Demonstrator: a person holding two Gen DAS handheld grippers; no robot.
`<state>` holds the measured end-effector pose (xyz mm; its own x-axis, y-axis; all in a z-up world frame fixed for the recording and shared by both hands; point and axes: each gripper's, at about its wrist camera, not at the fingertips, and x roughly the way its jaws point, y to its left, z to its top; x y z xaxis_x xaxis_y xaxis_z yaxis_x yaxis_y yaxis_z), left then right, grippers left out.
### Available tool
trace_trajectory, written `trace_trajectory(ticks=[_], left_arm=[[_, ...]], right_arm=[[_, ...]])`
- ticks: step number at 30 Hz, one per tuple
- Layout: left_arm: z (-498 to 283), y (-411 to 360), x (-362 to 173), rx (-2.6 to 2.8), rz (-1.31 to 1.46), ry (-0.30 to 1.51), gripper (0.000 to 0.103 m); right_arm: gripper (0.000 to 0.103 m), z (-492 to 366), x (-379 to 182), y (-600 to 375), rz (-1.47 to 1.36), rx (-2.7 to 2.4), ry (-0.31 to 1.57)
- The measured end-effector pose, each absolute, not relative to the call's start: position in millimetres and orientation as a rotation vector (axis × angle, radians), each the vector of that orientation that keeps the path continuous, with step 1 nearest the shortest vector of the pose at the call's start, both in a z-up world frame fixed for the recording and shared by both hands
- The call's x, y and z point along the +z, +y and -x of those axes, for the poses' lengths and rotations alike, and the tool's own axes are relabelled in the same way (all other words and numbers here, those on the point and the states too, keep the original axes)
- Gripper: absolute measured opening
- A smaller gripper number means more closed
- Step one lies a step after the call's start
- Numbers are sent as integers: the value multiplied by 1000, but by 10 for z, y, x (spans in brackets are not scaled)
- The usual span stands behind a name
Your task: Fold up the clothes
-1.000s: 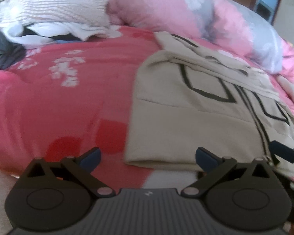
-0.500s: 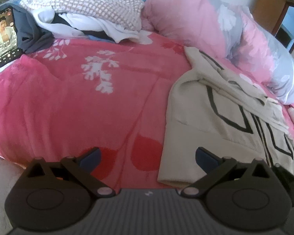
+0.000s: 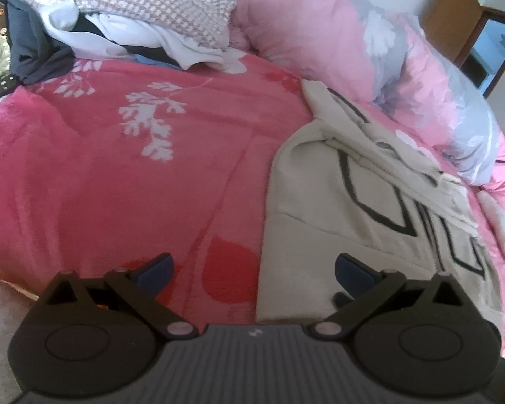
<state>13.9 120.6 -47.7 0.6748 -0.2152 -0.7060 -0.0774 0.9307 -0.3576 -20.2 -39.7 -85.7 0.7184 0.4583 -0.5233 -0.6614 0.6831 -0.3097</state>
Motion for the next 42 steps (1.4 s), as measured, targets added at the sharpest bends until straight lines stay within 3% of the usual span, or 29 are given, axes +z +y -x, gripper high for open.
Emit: trace_trajectory(ticks=[1,3,9,17,20,24,32,34,42], left_arm=[[-144,1212,-475,-97,396,830,102],[-168,1238,-482,-137,450,834,102],[-333,1343,-541,-274,655,855,97],[-543,1189,-611,-414,715,901,91],[-605,1122,-702,-446,735,936,82],[-676,1063,-841,-486,767,983,60],[-716,976,-888,-464,651,986,41],[-711,963,-897,-460,619,987,37],[-694,855,-864,-437,486,987,32]], right_arm=[[12,200,-838,-410,493,639,425],[8,199,-798,-440,460,620,417],[7,215,-658,-573,347,602,392],[7,228,-548,-671,278,589,366],[7,231,-553,-689,264,591,367],[7,225,-562,-719,245,597,364],[13,328,-548,-1046,121,631,384],[19,387,-543,-1268,62,591,399],[35,744,-498,-2783,-284,231,413]])
